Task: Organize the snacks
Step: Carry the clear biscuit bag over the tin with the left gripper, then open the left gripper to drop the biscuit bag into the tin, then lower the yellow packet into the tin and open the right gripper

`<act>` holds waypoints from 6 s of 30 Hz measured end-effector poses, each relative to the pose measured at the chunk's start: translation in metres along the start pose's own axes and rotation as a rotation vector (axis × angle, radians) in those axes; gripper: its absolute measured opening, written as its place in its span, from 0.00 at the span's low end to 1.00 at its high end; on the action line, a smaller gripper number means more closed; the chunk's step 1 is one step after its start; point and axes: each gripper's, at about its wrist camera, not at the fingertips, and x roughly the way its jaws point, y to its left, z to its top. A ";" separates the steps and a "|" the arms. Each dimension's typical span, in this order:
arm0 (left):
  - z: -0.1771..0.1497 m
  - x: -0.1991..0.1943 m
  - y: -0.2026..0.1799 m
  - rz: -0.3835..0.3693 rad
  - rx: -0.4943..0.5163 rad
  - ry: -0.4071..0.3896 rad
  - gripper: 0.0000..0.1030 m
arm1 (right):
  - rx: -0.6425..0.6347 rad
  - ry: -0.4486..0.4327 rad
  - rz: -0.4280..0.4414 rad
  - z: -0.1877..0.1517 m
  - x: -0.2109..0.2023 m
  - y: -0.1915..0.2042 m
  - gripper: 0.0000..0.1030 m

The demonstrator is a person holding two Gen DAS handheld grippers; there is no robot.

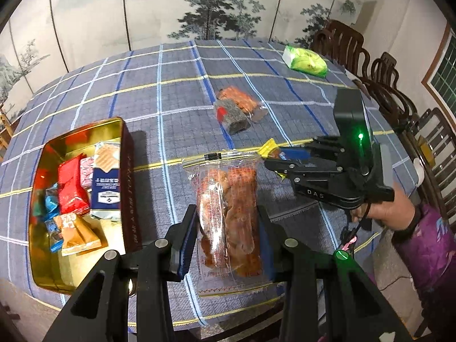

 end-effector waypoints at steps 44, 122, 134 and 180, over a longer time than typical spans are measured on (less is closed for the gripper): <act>-0.033 0.000 0.144 0.125 -0.111 -0.009 0.35 | 0.398 -0.129 -0.231 -0.021 -0.031 -0.052 0.24; -0.074 -0.055 0.147 0.527 -0.168 -0.165 0.68 | 0.199 -0.158 0.007 0.043 -0.034 0.100 0.24; -0.106 -0.079 0.200 0.556 -0.312 -0.148 0.76 | 0.076 -0.118 0.166 0.086 -0.002 0.187 0.24; -0.126 -0.086 0.227 0.546 -0.331 -0.140 0.85 | -0.006 0.033 0.265 0.122 0.084 0.288 0.36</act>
